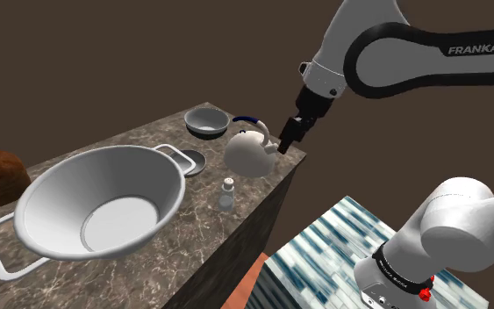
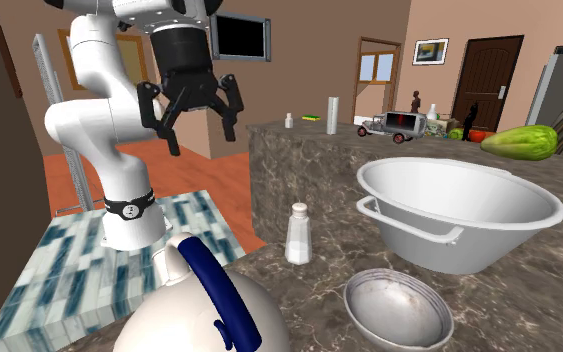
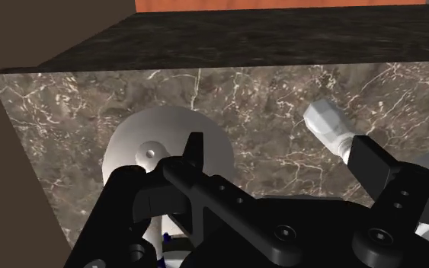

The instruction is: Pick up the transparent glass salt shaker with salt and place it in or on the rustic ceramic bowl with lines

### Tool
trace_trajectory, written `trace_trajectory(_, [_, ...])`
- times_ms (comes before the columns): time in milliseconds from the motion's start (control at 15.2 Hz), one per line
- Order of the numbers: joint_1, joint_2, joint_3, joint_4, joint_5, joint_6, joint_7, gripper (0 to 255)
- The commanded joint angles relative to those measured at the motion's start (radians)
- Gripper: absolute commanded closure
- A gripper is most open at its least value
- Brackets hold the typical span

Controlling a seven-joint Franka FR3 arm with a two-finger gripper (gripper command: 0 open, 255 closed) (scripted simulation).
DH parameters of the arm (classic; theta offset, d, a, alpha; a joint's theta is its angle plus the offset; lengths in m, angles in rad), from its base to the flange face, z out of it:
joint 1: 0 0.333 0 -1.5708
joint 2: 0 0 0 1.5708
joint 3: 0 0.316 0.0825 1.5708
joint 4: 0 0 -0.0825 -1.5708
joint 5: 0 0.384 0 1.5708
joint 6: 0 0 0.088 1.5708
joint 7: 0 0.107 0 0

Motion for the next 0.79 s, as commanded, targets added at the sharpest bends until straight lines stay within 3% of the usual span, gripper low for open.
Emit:
trace_trajectory(0, [0.019,0.034,0.034,-0.020,0.026,0.078,0.018,0])
trace_trajectory(396, [0.059,0.191,0.129,-0.052,0.079,0.326,0.056,0])
trace_trajectory(726, [0.071,0.364,0.215,-0.035,0.079,0.532,0.105,0])
